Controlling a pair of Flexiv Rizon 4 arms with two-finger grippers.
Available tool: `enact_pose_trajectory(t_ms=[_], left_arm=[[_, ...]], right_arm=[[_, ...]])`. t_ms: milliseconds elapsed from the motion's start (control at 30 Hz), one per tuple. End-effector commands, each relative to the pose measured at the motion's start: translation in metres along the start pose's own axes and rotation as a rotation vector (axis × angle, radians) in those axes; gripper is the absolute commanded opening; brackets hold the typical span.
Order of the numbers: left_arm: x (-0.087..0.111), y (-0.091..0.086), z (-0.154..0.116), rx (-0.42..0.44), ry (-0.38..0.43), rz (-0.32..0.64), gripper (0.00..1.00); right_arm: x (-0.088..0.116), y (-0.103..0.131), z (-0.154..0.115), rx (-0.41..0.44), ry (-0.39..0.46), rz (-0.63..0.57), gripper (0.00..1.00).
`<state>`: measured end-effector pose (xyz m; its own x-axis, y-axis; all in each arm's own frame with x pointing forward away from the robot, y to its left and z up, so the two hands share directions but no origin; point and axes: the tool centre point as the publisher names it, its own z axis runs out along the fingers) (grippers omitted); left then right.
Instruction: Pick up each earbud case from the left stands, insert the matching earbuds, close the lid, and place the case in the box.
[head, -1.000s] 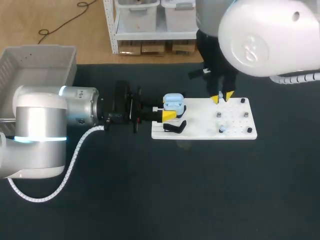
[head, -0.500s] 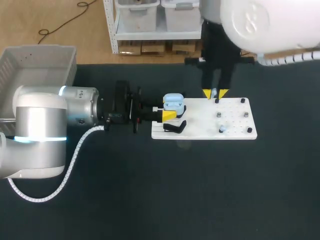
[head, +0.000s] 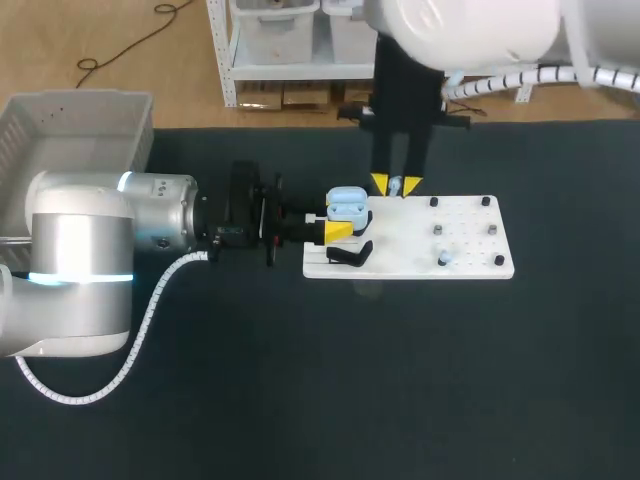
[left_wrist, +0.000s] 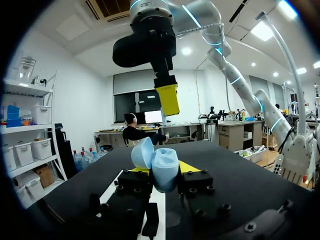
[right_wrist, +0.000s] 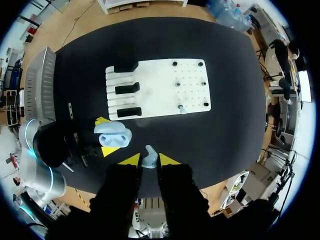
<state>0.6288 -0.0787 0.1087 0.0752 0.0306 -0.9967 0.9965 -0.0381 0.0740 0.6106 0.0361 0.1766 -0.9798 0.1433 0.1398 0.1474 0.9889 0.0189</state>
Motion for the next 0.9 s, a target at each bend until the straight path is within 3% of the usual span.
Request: enact_pose_trajectory(t_ms=[33, 400, 667, 900], left_arm=[[0.001, -0.001, 0.0, -0.003, -0.002, 0.002, 0.0], [0.001, -0.001, 0.0, -0.003, -0.002, 0.002, 0.0], [0.001, -0.001, 0.0, -0.003, -0.002, 0.002, 0.0], [0.001, -0.001, 0.0, -0.003, -0.002, 0.002, 0.0]], right_arm=[[-0.002, 0.0, -0.001, 0.001, 0.006, 0.0, 0.0], [0.0, 0.014, 0.003, 0.025, -0.034, -0.022, 0.0], [-0.007, 0.028, 0.005, 0.038, -0.082, 0.048, 0.0], [-0.007, 0.034, 0.009, 0.068, -0.074, 0.115, 0.0]])
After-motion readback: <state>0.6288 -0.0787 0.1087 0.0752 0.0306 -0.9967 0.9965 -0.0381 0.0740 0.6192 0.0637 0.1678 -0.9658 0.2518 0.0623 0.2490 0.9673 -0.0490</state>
